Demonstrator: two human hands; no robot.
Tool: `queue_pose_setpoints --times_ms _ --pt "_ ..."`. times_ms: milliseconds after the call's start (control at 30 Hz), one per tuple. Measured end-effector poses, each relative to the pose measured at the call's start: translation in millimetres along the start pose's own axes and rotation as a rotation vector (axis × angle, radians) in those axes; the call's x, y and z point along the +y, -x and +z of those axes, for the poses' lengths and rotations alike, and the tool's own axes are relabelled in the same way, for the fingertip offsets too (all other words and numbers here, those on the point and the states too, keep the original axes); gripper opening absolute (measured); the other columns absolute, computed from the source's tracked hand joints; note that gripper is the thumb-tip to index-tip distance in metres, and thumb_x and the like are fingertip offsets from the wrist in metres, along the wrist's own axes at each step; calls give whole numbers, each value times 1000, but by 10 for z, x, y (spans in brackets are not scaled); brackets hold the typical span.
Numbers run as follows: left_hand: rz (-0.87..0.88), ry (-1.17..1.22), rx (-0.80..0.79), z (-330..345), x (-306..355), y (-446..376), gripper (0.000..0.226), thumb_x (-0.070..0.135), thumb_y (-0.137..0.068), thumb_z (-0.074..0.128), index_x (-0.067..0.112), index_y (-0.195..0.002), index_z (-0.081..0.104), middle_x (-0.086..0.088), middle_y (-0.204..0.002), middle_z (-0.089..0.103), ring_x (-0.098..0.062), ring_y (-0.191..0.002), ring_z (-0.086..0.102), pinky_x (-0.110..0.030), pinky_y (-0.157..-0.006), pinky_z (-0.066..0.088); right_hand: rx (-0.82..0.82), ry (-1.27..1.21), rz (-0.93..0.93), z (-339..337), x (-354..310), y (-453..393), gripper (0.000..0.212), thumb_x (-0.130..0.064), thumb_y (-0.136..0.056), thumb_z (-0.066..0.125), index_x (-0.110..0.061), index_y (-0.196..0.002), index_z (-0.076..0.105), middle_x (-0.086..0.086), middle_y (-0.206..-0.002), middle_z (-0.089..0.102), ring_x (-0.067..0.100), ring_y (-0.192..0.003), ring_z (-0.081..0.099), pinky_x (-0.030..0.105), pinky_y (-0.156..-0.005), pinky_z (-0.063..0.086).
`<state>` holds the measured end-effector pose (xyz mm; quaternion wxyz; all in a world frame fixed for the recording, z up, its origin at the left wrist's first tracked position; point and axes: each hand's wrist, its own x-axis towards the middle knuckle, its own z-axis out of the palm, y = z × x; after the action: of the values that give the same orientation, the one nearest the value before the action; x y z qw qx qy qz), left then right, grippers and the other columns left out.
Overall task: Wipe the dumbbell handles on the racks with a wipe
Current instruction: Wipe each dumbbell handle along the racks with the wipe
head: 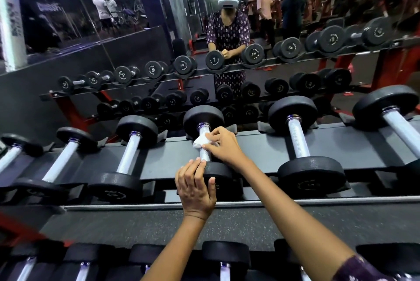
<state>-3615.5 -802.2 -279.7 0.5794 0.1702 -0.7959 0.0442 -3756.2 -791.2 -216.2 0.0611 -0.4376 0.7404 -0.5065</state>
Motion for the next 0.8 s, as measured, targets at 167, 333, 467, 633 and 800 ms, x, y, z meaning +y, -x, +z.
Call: queue_pose_setpoints --times_ms 167,333,467,633,800 --pt "4 -18 -8 15 -4 0 43 38 -103 24 8 -122 47 -8 -124 47 -29 -110 48 -39 -103 33 26 54 -3 -45 -174 -166 32 -18 -85 63 12 -73 65 21 -85 61 26 -84 55 28 -75 41" --pt "-11 -7 -10 19 6 13 43 39 -103 24 8 -122 46 -8 -124 47 -29 -111 48 -40 -101 34 79 92 27 49 -140 -63 36 -13 -83 58 13 -60 53 20 -66 55 24 -64 50 36 -63 41" --pt "-3 -17 -21 7 11 -22 43 38 -103 24 8 -122 47 -9 -124 47 -29 -111 48 -44 -98 37 209 -72 93 -25 -199 -137 42 -6 -78 61 -4 -47 33 6 -44 25 12 -40 22 35 -57 27" --pt "-17 -12 -16 -11 12 -3 43 38 -103 23 7 -122 46 -9 -124 46 -29 -111 47 -36 -103 29 123 -47 176 -31 -174 -35 33 -4 -70 59 -4 -41 44 5 -43 37 10 -48 30 28 -49 30" --pt "-4 -24 -10 -1 27 -27 43 38 -103 23 6 -122 47 -9 -123 46 -29 -110 48 -45 -96 37 77 -82 241 -116 -170 -148 15 1 -70 59 0 -56 64 9 -54 53 10 -54 44 11 -45 31"
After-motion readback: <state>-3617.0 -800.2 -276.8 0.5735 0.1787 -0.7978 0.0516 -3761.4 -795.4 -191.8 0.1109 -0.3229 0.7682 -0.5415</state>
